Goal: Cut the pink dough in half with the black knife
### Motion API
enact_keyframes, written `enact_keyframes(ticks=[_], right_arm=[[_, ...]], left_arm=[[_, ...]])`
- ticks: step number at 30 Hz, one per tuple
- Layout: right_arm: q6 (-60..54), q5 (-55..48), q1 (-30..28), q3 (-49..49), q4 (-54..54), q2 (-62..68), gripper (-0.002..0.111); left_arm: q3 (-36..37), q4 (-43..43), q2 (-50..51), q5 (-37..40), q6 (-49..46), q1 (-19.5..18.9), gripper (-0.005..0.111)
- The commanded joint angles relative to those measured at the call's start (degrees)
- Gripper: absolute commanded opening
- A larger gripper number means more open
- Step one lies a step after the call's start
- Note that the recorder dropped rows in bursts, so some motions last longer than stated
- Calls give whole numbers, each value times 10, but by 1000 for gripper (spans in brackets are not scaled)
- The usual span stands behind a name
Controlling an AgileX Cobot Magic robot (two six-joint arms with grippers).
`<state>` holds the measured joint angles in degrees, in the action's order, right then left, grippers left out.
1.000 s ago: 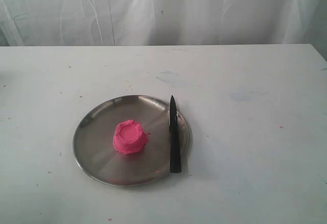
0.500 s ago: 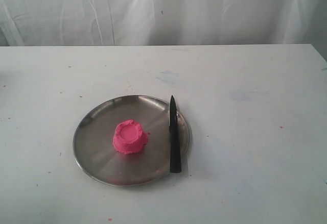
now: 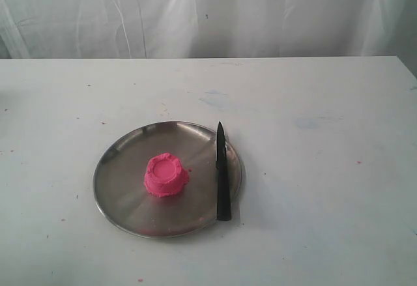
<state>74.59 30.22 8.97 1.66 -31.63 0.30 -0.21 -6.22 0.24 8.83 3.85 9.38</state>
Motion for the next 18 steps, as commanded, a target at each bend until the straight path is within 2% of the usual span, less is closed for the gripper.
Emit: enact_keyframes(ticks=[1, 7, 12, 14, 18], right_arm=[[131, -24, -4, 52, -212, -3, 0], [191, -50, -4, 145, -407, 52, 0], [318, -71, -4, 268, -587, 142, 0], [318, -77, -4, 308, -658, 175, 0], [312, -107, -4, 364, -683, 235, 0]], left_arm=[[2, -1, -2, -2, 0, -2, 0], [2, -1, -2, -2, 0, -2, 0], [2, -1, -2, -2, 0, -2, 0], [2, -1, -2, -2, 0, -2, 0], [2, -1, -2, -2, 0, -2, 0]])
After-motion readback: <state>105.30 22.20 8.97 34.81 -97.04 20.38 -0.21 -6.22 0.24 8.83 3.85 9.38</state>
